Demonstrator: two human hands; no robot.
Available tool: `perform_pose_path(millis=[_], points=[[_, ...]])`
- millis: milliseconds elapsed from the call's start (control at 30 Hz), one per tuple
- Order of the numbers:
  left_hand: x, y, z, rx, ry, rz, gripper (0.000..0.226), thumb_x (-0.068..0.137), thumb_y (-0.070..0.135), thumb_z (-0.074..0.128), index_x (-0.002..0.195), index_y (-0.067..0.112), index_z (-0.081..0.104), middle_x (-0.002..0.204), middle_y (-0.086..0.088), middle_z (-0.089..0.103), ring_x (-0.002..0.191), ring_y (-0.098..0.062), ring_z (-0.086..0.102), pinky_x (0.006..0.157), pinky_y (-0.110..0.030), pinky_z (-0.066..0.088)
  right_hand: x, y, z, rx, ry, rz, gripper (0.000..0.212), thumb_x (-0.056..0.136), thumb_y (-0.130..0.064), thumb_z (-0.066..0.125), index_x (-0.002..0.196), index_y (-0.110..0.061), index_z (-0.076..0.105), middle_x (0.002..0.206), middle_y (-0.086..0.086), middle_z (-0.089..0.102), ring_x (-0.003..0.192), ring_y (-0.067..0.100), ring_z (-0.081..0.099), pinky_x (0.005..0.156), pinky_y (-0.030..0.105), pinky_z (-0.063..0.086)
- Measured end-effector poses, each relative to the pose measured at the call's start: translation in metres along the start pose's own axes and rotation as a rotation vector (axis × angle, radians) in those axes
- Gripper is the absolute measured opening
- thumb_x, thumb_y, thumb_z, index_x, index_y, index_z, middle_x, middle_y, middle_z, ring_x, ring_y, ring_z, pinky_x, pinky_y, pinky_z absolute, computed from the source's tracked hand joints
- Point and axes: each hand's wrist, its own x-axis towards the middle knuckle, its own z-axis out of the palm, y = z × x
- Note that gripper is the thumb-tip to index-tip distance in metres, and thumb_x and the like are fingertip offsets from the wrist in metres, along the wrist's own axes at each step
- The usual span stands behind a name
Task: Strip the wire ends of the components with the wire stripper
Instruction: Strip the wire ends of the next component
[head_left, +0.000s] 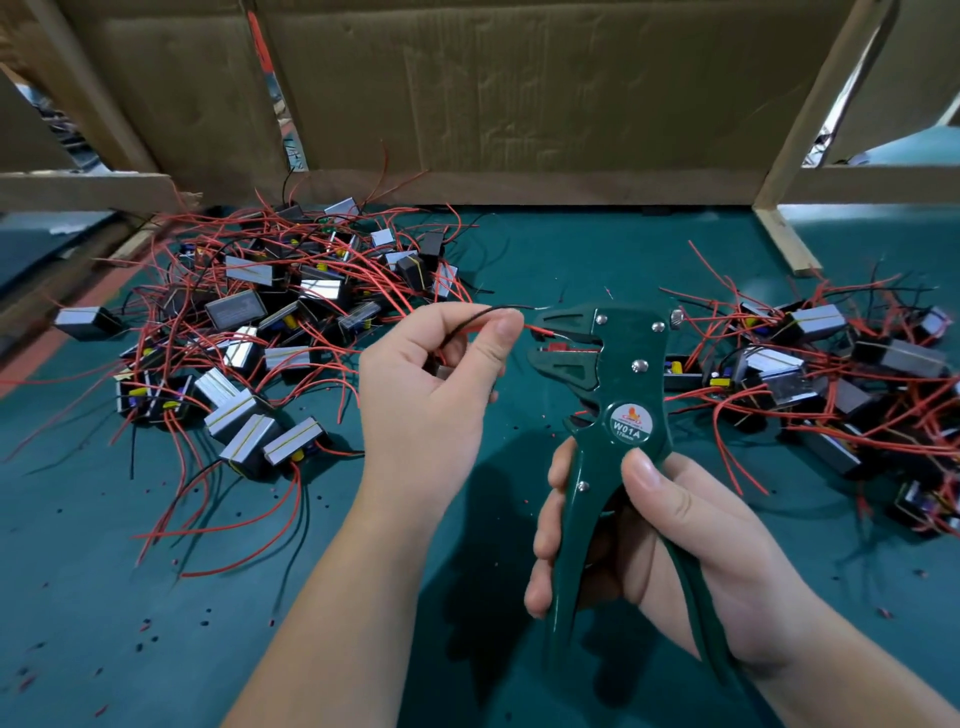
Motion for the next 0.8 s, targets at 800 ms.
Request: perform_pose_path(millis=[800], points=[[-0.0046,-0.0025,0.0025,0.205,0.053,0.191,0.009,0.084,0.035,0.070,0.078,0.042,0.069,0.059,0.014,0.050,0.061,-0.024,0.049,0.060,-0.047,0.047,0.0024,-0.0002,-0.0008,-0.001,0.035,-0.042,0.053,0.068,-0.048,0.081,0.097,-0.007,0.064,0.080,0.026,0.062,0.067,0.042,0.065,0.064,0.050,0.054]])
